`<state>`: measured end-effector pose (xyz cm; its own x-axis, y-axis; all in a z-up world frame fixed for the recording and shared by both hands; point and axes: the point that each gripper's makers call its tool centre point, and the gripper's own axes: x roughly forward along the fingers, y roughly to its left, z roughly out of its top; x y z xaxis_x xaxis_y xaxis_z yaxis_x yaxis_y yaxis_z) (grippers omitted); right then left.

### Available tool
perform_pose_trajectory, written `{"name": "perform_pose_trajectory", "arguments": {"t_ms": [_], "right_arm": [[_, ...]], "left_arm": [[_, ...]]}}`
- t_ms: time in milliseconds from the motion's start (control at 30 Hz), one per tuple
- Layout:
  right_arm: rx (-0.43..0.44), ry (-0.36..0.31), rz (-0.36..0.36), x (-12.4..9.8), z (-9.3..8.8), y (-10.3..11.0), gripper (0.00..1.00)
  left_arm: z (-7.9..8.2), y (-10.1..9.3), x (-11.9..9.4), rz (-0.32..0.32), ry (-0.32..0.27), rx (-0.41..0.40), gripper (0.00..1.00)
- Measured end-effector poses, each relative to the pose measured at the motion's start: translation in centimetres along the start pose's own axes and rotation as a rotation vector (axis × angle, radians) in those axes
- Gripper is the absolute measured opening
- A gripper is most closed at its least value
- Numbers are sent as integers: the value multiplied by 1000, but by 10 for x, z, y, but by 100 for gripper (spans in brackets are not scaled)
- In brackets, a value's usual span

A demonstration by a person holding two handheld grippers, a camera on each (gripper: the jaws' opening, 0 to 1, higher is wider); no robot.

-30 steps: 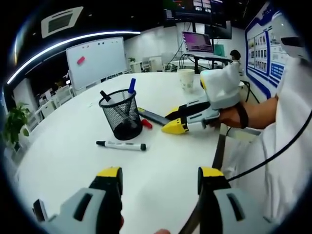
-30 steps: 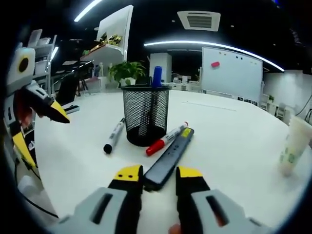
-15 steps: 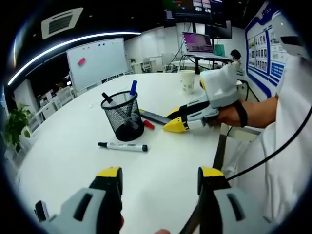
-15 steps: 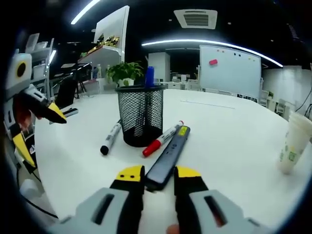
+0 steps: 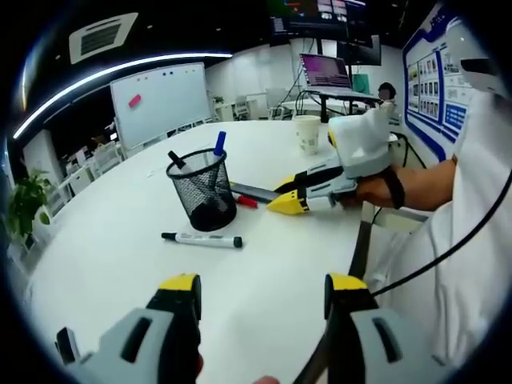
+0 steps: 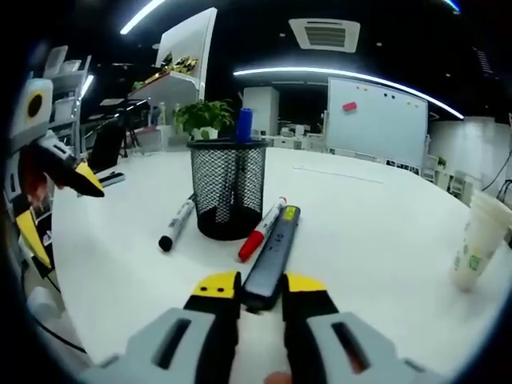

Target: Place the scattered laser pointers and whiteboard markers into the pen holder and stack the scattered paper cups together

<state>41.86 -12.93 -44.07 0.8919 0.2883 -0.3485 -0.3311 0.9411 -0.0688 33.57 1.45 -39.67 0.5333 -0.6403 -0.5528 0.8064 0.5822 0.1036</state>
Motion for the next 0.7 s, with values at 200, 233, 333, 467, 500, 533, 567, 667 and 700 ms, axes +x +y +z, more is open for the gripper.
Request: {"name": "perform_pose_trajectory", "arguments": {"t_ms": [200, 233, 333, 467, 500, 533, 567, 667, 700], "right_arm": [[7, 2, -7, 0, 0, -3, 20], [7, 2, -12, 0, 0, -4, 20], [-5, -1, -17, 0, 0, -4, 20], [-22, -8, -19, -1, 1, -5, 20], [-29, -10, -18, -1, 1, -5, 20], [-53, -15, -9, -1, 2, -3, 20], [-64, -19, -13, -2, 2, -3, 20], [-54, -19, -9, -2, 2, -5, 20], [-53, -18, -11, -2, 2, -6, 19]], "left_arm": [[-1, -1, 0, -1, 3, 0, 63], [0, -1, 0, -1, 3, 0, 63], [1, -1, -1, 0, -3, -1, 63], [2, -2, -1, -3, -9, -6, 63], [1, -2, 0, -3, -7, -5, 63], [1, -2, 0, -3, -6, -6, 63], [1, -2, 0, -3, -7, -7, 63], [1, -2, 0, -4, -8, -8, 63], [1, -2, 0, -4, -7, -6, 63]]}}
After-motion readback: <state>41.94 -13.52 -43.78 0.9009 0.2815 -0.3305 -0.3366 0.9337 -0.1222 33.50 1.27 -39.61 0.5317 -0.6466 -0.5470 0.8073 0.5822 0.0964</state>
